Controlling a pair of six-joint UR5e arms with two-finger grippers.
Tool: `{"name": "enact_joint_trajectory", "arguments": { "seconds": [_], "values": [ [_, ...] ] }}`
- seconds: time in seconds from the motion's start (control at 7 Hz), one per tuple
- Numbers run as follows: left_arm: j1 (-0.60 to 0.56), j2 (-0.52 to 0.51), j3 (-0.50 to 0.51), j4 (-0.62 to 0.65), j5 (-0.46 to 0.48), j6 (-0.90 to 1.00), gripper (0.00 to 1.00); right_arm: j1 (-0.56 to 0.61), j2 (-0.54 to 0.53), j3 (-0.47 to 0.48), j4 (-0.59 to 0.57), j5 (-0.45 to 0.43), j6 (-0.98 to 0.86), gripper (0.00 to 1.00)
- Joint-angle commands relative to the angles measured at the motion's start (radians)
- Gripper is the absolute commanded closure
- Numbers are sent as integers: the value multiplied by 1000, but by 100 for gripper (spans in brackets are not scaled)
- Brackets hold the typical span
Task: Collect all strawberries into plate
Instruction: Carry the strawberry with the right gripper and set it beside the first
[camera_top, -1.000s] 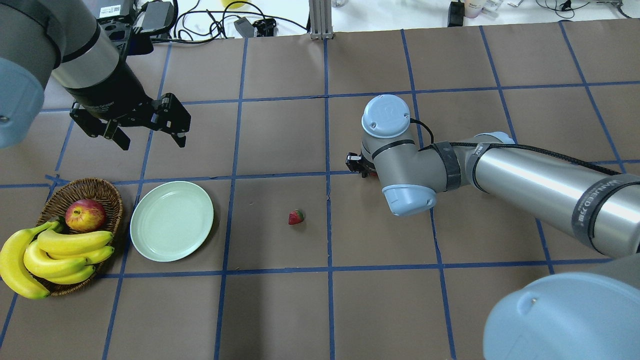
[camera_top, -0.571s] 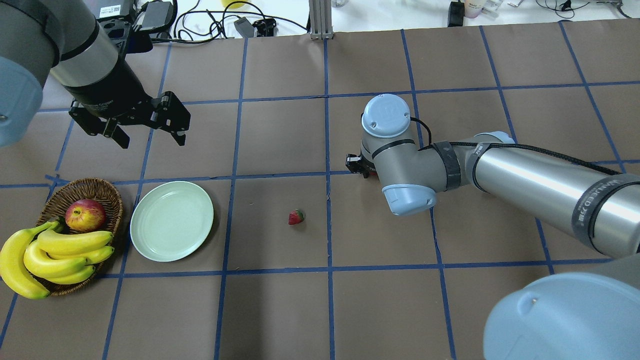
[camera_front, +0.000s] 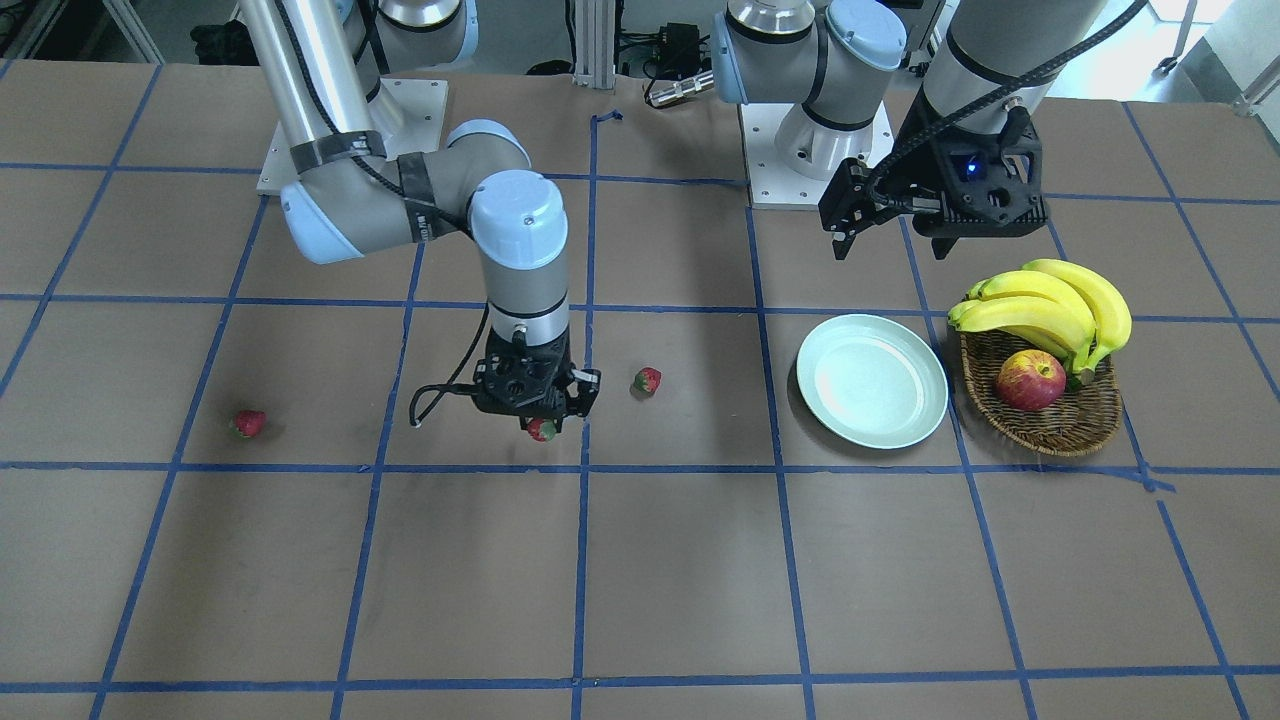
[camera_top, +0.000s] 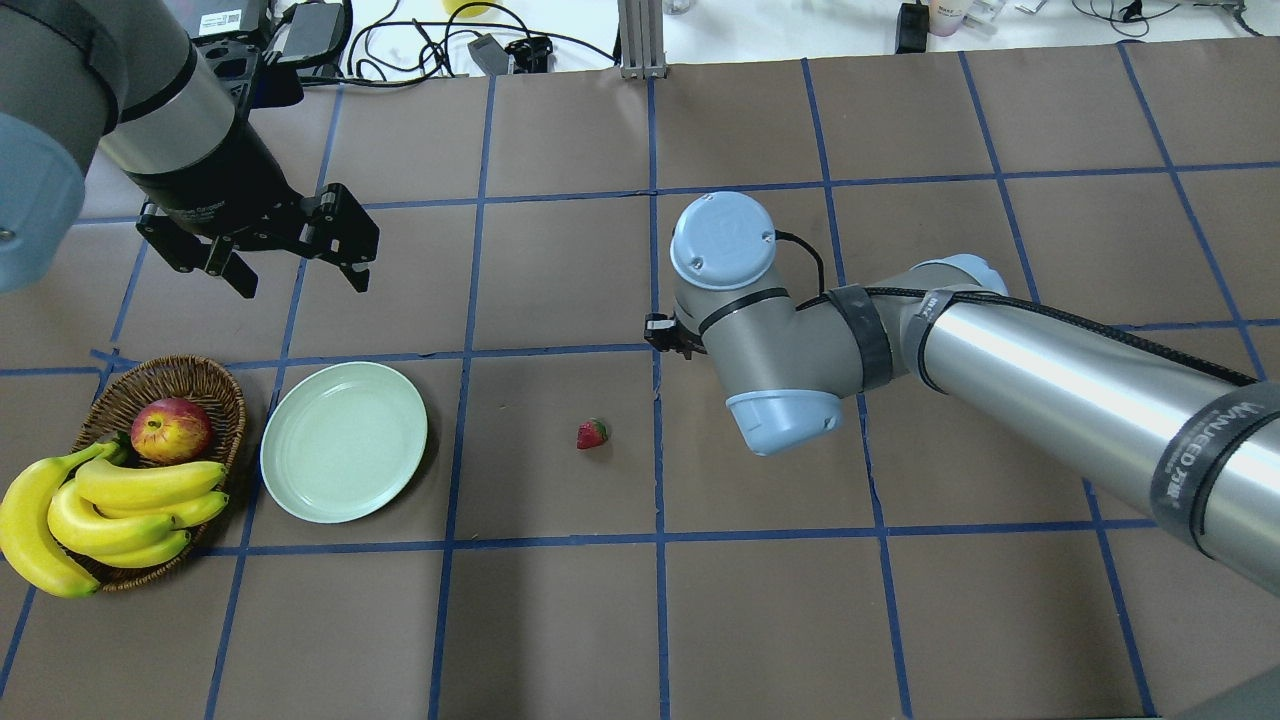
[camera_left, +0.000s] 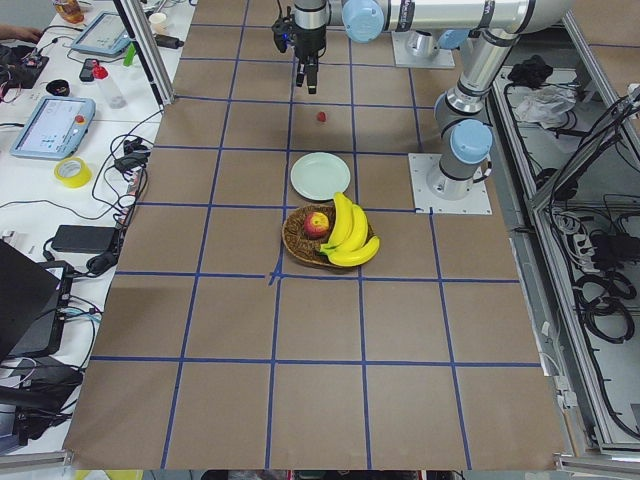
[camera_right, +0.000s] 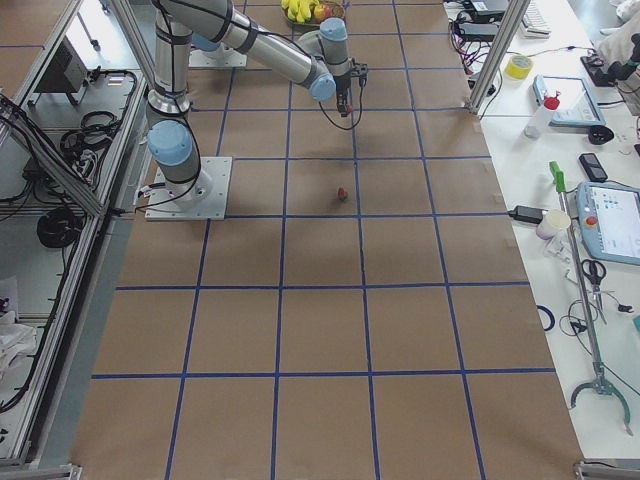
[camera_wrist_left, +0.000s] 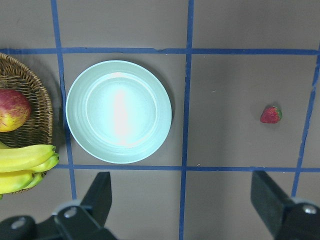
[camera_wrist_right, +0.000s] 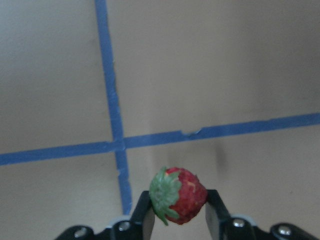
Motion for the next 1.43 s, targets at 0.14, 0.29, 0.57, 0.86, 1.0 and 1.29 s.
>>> {"name": "enact_joint_trajectory", "arguments": {
  "seconds": [0.14,0.29,0.57,0.86,1.0,1.29],
  "values": [
    [-1,0,-4,1,43,0,0,160,15,10,46,1,285,100],
    [-1,0,-4,1,40,0,0,162,20,10,58,10,311,98],
    [-4,-2,-10,1,39,0,0,167,23,25,78,26,379,7],
    [-4,-2,-10,1,40,0,0,164,11,-7,74,18,361,0],
    [-4,-2,-13,1,43,0,0,139,9,-48,84,10,277,0],
    [-4,-3,-13,1,42,0,0,-26,-47,-104,214,13,42,0]
  ]
}}
